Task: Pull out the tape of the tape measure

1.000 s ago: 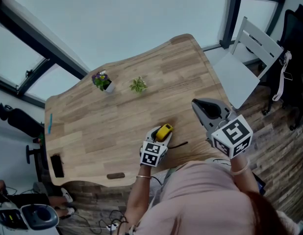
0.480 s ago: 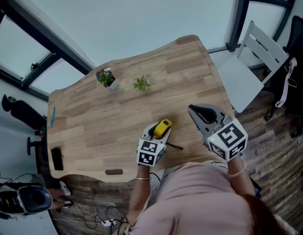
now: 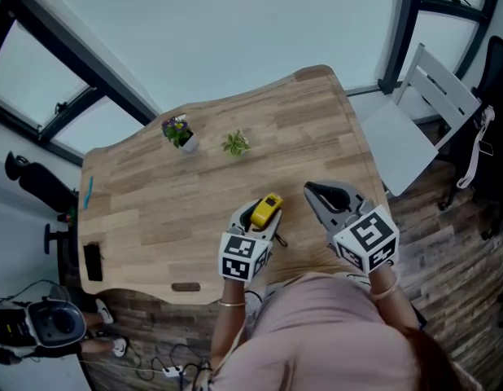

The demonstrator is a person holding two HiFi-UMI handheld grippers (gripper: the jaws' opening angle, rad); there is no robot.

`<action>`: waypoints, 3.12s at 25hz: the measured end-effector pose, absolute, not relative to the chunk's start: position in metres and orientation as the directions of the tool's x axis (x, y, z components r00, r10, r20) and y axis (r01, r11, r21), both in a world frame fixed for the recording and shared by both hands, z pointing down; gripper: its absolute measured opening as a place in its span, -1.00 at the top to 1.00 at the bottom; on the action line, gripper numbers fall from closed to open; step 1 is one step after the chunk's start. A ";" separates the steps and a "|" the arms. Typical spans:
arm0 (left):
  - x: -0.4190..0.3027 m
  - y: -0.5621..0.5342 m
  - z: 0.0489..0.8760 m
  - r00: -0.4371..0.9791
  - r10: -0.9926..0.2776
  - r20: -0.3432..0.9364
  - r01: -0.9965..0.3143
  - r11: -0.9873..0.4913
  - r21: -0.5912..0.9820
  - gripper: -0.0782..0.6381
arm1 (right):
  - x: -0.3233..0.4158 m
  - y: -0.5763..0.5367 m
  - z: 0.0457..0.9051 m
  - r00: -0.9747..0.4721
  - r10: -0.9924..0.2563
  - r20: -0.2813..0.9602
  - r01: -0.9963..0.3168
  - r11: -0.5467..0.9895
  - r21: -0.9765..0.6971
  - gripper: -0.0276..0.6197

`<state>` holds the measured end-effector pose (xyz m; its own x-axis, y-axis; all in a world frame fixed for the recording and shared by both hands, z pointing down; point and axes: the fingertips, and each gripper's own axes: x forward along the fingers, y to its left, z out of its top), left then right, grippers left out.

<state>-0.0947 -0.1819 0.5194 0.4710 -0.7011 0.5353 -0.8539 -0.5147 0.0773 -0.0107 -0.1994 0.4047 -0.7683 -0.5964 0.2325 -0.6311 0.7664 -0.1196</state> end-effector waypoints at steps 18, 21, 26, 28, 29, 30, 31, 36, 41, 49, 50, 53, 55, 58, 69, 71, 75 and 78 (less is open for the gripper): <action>-0.084 -0.167 0.454 0.564 -0.694 0.447 -0.800 -0.593 0.088 0.26 | -0.042 -0.182 0.410 -0.864 -0.487 0.131 -0.496 0.773 -0.395 0.91; -0.085 -0.166 0.453 0.557 -0.694 0.455 -0.799 -0.598 0.066 0.26 | -0.045 -0.184 0.411 -0.874 -0.473 0.116 -0.471 0.760 -0.449 0.85; -0.084 -0.159 0.448 0.578 -0.681 0.450 -0.776 -0.628 0.047 0.26 | -0.048 -0.185 0.414 -0.894 -0.441 0.079 -0.405 0.719 -0.565 0.77; -0.084 -0.157 0.445 0.585 -0.683 0.437 -0.771 -0.635 0.040 0.26 | -0.049 -0.186 0.416 -0.900 -0.432 0.056 -0.371 0.692 -0.619 0.76; -0.084 -0.156 0.443 0.586 -0.685 0.434 -0.771 -0.636 0.036 0.26 | -0.050 -0.186 0.418 -0.903 -0.426 0.045 -0.352 0.678 -0.645 0.75; -0.084 -0.155 0.442 0.587 -0.686 0.431 -0.770 -0.637 0.034 0.26 | -0.051 -0.186 0.419 -0.907 -0.420 0.034 -0.332 0.663 -0.671 0.74; -0.085 -0.154 0.440 0.591 -0.686 0.425 -0.768 -0.640 0.035 0.26 | -0.051 -0.185 0.420 -0.910 -0.413 0.021 -0.309 0.646 -0.698 0.73; -0.086 -0.151 0.434 0.605 -0.690 0.398 -0.764 -0.644 0.045 0.26 | -0.051 -0.186 0.416 -0.914 -0.391 -0.106 -0.130 0.531 -0.837 0.72; -0.085 -0.145 0.430 0.621 -0.689 0.374 -0.754 -0.655 0.046 0.26 | -0.054 -0.182 0.414 -0.915 -0.358 -0.186 0.007 0.446 -0.895 0.69; -0.080 -0.139 0.424 0.636 -0.685 0.354 -0.739 -0.674 0.024 0.26 | -0.059 -0.173 0.412 -0.910 -0.317 -0.269 0.144 0.367 -0.919 0.68; -0.079 -0.139 0.423 0.639 -0.685 0.351 -0.737 -0.676 0.024 0.26 | -0.059 -0.172 0.411 -0.905 -0.313 -0.287 0.172 0.346 -0.922 0.71; -0.076 -0.138 0.422 0.647 -0.681 0.343 -0.728 -0.686 0.012 0.26 | -0.056 -0.172 0.415 -0.890 -0.321 -0.325 0.252 0.246 -0.936 0.79; -0.073 -0.138 0.423 0.644 -0.675 0.362 -0.720 -0.694 -0.013 0.26 | -0.052 -0.173 0.420 -0.885 -0.337 -0.322 0.272 0.187 -0.944 0.81; -0.070 -0.138 0.431 0.637 -0.656 0.405 -0.703 -0.710 -0.044 0.26 | -0.049 -0.173 0.427 -0.893 -0.346 -0.288 0.239 0.179 -0.954 0.81; -0.062 -0.140 0.448 0.634 -0.619 0.464 -0.673 -0.737 -0.063 0.27 | -0.030 -0.180 0.436 -0.883 -0.398 -0.249 0.179 0.205 -0.962 0.82; -0.062 -0.140 0.451 0.635 -0.614 0.469 -0.670 -0.740 -0.060 0.27 | -0.028 -0.182 0.435 -0.877 -0.408 -0.253 0.180 0.208 -0.961 0.82; -0.064 -0.140 0.454 0.628 -0.612 0.480 -0.668 -0.741 -0.072 0.27 | -0.022 -0.185 0.434 -0.868 -0.424 -0.257 0.179 0.216 -0.960 0.82; -0.063 -0.141 0.454 0.631 -0.606 0.485 -0.660 -0.748 -0.076 0.27 | -0.019 -0.187 0.433 -0.862 -0.435 -0.260 0.178 0.221 -0.959 0.82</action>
<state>-0.0627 -0.1408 0.4544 0.6308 -0.6059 0.4848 -0.6599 -0.7475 -0.0756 -0.0186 -0.1867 0.4327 -0.8621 -0.4347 -0.2603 0.1779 0.2213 -0.9588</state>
